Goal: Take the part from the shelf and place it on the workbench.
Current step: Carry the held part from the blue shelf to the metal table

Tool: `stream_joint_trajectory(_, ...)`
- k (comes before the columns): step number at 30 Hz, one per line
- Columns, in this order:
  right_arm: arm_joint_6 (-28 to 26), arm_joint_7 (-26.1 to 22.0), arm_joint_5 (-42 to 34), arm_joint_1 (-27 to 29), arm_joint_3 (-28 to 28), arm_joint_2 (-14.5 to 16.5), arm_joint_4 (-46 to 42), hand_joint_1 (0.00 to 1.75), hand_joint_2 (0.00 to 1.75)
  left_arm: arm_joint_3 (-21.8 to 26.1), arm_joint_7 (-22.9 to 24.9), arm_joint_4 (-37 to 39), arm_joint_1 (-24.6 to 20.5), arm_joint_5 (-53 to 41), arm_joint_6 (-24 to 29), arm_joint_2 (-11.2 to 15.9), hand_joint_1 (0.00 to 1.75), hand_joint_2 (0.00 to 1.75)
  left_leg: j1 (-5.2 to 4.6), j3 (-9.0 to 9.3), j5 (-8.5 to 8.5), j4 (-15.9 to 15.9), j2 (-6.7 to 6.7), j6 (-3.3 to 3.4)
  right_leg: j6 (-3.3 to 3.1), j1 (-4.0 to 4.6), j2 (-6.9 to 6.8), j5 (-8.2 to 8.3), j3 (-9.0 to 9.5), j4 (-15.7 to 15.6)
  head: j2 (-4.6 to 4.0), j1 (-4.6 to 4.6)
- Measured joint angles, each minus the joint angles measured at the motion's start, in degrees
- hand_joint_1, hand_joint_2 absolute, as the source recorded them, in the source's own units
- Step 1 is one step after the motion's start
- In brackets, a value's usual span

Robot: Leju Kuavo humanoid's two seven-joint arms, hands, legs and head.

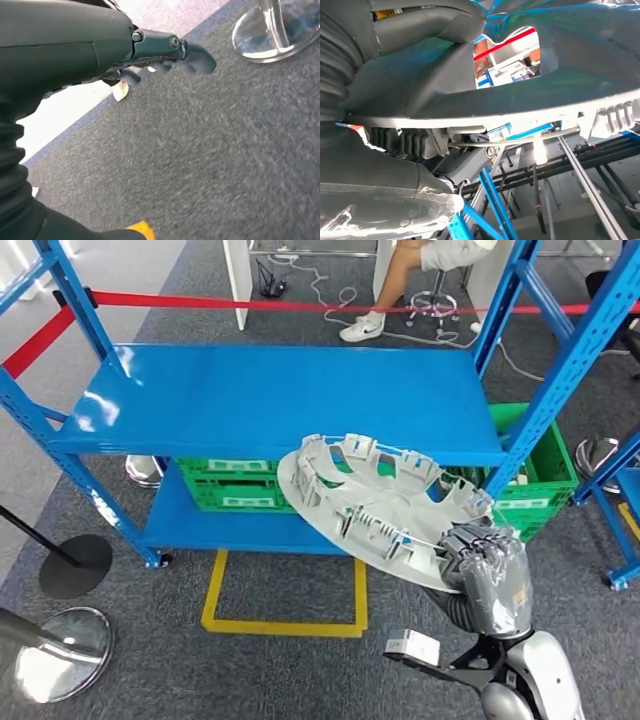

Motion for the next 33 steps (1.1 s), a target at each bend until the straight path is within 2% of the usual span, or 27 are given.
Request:
stream_joint_trajectory(2, -0.03, 0.10, 0.10, 0.11, -0.04, 0.01, -0.01, 1.75, 1.75, 0.19, 0.03, 0.00, 0.05, 0.00, -0.09, 0.00, 0.00, 1.75, 0.37, -1.72, -6.42, 6.43, 0.02, -0.64, -0.48, -0.10, -0.15, 1.42, -1.78, 0.14, -0.01, -0.16)
stream_joint_trajectory(3, -0.04, 0.14, 0.16, 0.22, -0.07, 0.01, -0.02, 1.75, 1.75, 0.27, 0.03, 0.00, 0.04, 0.00, -0.16, 0.00, 0.00, 1.75, 0.56, -2.36, -8.60, 10.29, 0.03, -0.90, -0.49, -0.11, -0.22, 2.16, -2.81, 0.24, -0.01, -0.25)
stream_joint_trajectory(4, -0.05, 0.16, 0.22, 0.35, -0.07, 0.01, -0.02, 1.75, 1.75, 0.30, 0.03, 0.00, 0.03, 0.00, -0.23, 0.00, 0.00, 1.75, 0.72, -2.55, -9.26, 13.32, 0.04, -1.12, -0.45, -0.12, -0.30, 2.92, -3.85, 0.38, -0.02, -0.24)
stream_joint_trajectory(5, -0.06, 0.17, 0.27, 0.51, -0.07, 0.01, -0.03, 1.75, 1.75, 0.31, 0.04, 0.00, 0.02, 0.00, -0.29, 0.01, 0.00, 1.75, 0.86, -2.09, -8.38, 14.99, 0.04, -1.30, -0.35, -0.16, -0.37, 3.68, -4.95, 0.54, -0.02, -0.24)
stream_joint_trajectory(6, -0.06, 0.17, 0.31, 0.66, -0.07, 0.01, -0.03, 1.75, 1.75, 0.32, 0.04, 0.00, 0.01, 0.00, -0.35, 0.01, 0.00, 1.75, 0.98, -0.77, -6.50, 14.87, 0.05, -1.46, -0.20, -0.23, -0.43, 4.45, -6.09, 0.74, -0.02, -0.24)
stream_joint_trajectory(7, -0.06, 0.19, 0.33, 0.79, -0.08, 0.01, -0.04, 1.75, 1.75, 0.33, 0.05, 0.00, -0.02, 0.00, -0.36, 0.02, 0.00, 1.75, 1.09, 1.49, -4.67, 12.78, 0.05, -1.60, 0.02, -0.32, -0.43, 5.19, -7.22, 0.97, -0.02, -0.24)
stream_joint_trajectory(8, -0.06, 0.19, 0.35, 0.91, -0.08, 0.01, -0.09, 1.75, 1.75, 0.35, 0.05, 0.00, -0.07, 0.00, -0.37, 0.00, 0.00, 1.75, 1.18, 4.75, -3.94, 9.06, 0.05, -1.71, 0.30, -0.36, -0.42, 5.88, -8.24, 1.26, -0.01, -0.25)
stream_joint_trajectory(10, -0.08, 0.22, 0.37, 1.13, -0.11, 0.01, -0.30, 1.75, 1.75, 0.37, 0.05, 0.00, -0.25, 0.00, -0.38, -0.04, 0.00, 1.75, 1.20, 11.20, -5.55, -0.10, -0.04, -1.35, 0.89, -0.36, -0.40, 7.23, -9.67, 1.81, 0.00, -0.19)
stream_joint_trajectory(11, -0.10, 0.23, 0.39, 1.22, -0.11, 0.01, -0.41, 1.75, 1.75, 0.37, 0.05, 0.00, -0.31, 0.00, -0.39, -0.06, 0.00, 1.75, 1.09, 12.90, -6.58, -2.96, -0.11, -1.01, 1.18, -0.37, -0.43, 7.92, -10.03, 1.89, 0.00, -0.18)
stream_joint_trajectory(12, -0.12, 0.25, 0.42, 1.31, -0.12, 0.01, -0.49, 1.75, 1.75, 0.38, 0.05, 0.00, -0.33, 0.00, -0.44, -0.06, 0.00, 1.75, 0.94, 13.29, -6.93, -4.25, -0.16, -0.52, 1.49, -0.45, -0.45, 8.65, -10.23, 1.84, 0.00, -0.10)
stream_joint_trajectory(13, -0.14, 0.30, 0.45, 1.43, -0.13, 0.01, -0.54, 1.75, 1.75, 0.38, 0.09, 0.03, -0.29, 0.00, -0.50, -0.10, 0.00, 1.75, 0.90, 12.67, -6.54, -4.01, -0.11, -0.02, 1.82, -0.59, -0.39, 9.12, -10.41, 1.74, -0.01, -0.15)
stream_joint_trajectory(14, -0.16, 0.38, 0.49, 1.60, -0.13, 0.01, -0.58, 1.75, 1.75, 0.40, 0.17, 0.06, -0.24, 0.00, -0.58, -0.11, 0.00, 1.75, 0.89, 12.07, -6.00, -3.87, 0.00, 0.47, 2.21, -0.70, -0.30, 8.44, -10.76, 2.15, -0.01, -0.18)
stream_joint_trajectory(15, -0.16, 0.49, 0.54, 1.78, -0.14, 0.01, -0.64, 1.75, 1.75, 0.42, 0.24, 0.09, -0.19, -0.01, -0.65, -0.11, 0.00, 1.75, 0.91, 11.41, -5.36, -3.79, 0.16, 1.02, 2.56, -0.78, -0.20, 6.55, -11.27, 3.56, -0.01, -0.16)
stream_joint_trajectory(16, -0.17, 0.61, 0.59, 1.94, -0.16, 0.01, -0.70, 1.75, 1.75, 0.44, 0.32, 0.12, -0.15, -0.01, -0.70, -0.12, 0.00, 1.75, 0.94, 10.65, -4.65, -3.80, 0.30, 1.45, 2.85, -0.84, -0.12, 3.55, -11.98, 6.25, -0.01, -0.15)
stream_joint_trajectory(18, -0.17, 0.79, 0.70, 2.14, -0.18, 0.01, -0.75, 1.75, 1.75, 0.47, 0.37, 0.13, -0.11, -0.02, -0.75, -0.09, 0.00, 1.75, 0.78, 9.00, -3.22, -3.70, 0.43, 1.85, 3.20, -0.88, -0.11, -2.55, -13.38, 14.12, -0.02, 0.00)
stream_joint_trajectory(19, -0.16, 0.86, 0.74, 2.22, -0.19, 0.01, -0.75, 1.75, 1.75, 0.47, 0.37, 0.13, -0.11, -0.02, -0.75, -0.08, 0.00, 1.75, 0.70, 8.05, -2.47, -3.58, 0.46, 1.86, 3.27, -0.89, -0.11, -3.77, -13.62, 17.71, -0.02, 0.03)
stream_joint_trajectory(20, -0.16, 0.91, 0.76, 2.31, -0.19, 0.01, -0.75, 1.75, 1.75, 0.47, 0.38, 0.13, -0.11, -0.02, -0.75, -0.05, 0.00, 1.75, 0.65, 7.03, -1.76, -3.42, 0.49, 1.81, 3.28, -0.90, -0.10, -3.44, -13.20, 19.83, -0.02, 0.03)
stream_joint_trajectory(21, -0.16, 0.94, 0.79, 2.40, -0.20, 0.01, -0.75, 1.75, 1.75, 0.47, 0.38, 0.13, -0.12, -0.02, -0.76, -0.03, 0.00, 1.75, 0.62, 5.96, -1.03, -3.25, 0.52, 1.71, 3.28, -0.93, -0.10, -2.08, -11.88, 20.06, -0.02, 0.01)
stream_joint_trajectory(23, -0.16, 0.99, 0.81, 2.51, -0.20, 0.01, -0.78, 1.75, 1.75, 0.47, 0.38, 0.12, -0.13, -0.02, -0.77, 0.00, 0.00, 1.75, 0.60, 4.19, 0.29, -2.97, 0.49, 1.35, 3.25, -1.09, -0.02, 0.20, -6.28, 14.51, -0.01, 0.08)
stream_joint_trajectory(25, -0.16, 0.98, 0.85, 2.52, -0.19, 0.01, -0.93, 1.75, 1.75, 0.48, 0.38, 0.11, -0.15, -0.03, -0.77, 0.01, 0.00, 1.75, 0.49, 3.13, 1.57, -2.74, 0.39, 0.82, 3.05, -1.10, 0.22, -1.33, 0.69, 4.96, -0.01, 0.08)
stream_joint_trajectory(26, -0.16, 0.98, 0.87, 2.53, -0.19, 0.01, -1.01, 1.75, 1.75, 0.48, 0.38, 0.11, -0.14, -0.03, -0.77, 0.01, 0.00, 1.75, 0.50, 2.75, 2.22, -2.71, 0.36, 0.55, 2.88, -0.96, 0.33, -2.37, 2.61, 1.75, -0.01, 0.06)
stream_joint_trajectory(27, -0.17, 0.99, 0.90, 2.54, -0.18, 0.01, -1.08, 1.75, 1.75, 0.49, 0.38, 0.12, -0.12, -0.04, -0.78, 0.01, 0.00, 1.75, 0.57, 2.40, 2.88, -2.73, 0.34, 0.25, 2.58, -0.72, 0.36, -2.80, 3.27, 0.07, -0.01, 0.01)
stream_joint_trajectory(28, -0.17, 1.01, 0.90, 2.54, -0.19, 0.01, -1.10, 1.75, 1.75, 0.49, 0.38, 0.13, -0.03, -0.04, -0.79, 0.01, 0.00, 1.75, 0.72, 2.00, 3.40, -2.78, 0.30, -0.05, 2.11, -0.66, 0.27, -2.46, 2.63, -0.07, -0.01, 0.00)
stream_joint_trajectory(29, -0.17, 1.03, 0.91, 2.53, -0.21, 0.01, -1.10, 1.75, 1.75, 0.50, 0.38, 0.14, 0.10, -0.04, -0.81, 0.00, 0.00, 1.75, 0.87, 1.50, 3.03, -2.55, 0.28, -0.36, 1.55, -0.61, 0.16, -1.88, 1.89, -0.02, -0.01, 0.01)
stream_joint_trajectory(30, -0.17, 1.07, 0.92, 2.52, -0.24, 0.01, -1.11, 1.75, 1.75, 0.51, 0.38, 0.14, 0.23, -0.04, -0.83, -0.01, 0.00, 1.75, 0.94, 0.88, 1.53, -1.55, 0.25, -0.66, 0.88, -0.63, 0.05, -1.23, 1.21, -0.03, -0.01, -0.09)
stream_joint_trajectory(31, -0.17, 1.09, 0.92, 2.54, -0.27, 0.01, -1.14, 1.75, 1.75, 0.53, 0.39, 0.15, 0.34, -0.04, -0.85, -0.02, 0.00, 1.75, 0.98, 0.09, -1.06, 0.48, 0.24, -0.90, 0.34, -0.72, -0.05, -0.48, 0.43, -0.09, -0.01, -0.17)
stream_joint_trajectory(33, -0.17, 1.14, 0.92, 2.62, -0.31, 0.01, -1.20, 1.75, 1.75, 0.54, 0.39, 0.15, 0.36, -0.04, -0.86, -0.04, 0.00, 1.75, 0.99, -1.70, -7.41, 7.85, 0.26, -1.26, -0.11, -0.66, -0.13, 1.00, -1.31, 0.09, -0.01, -0.33)
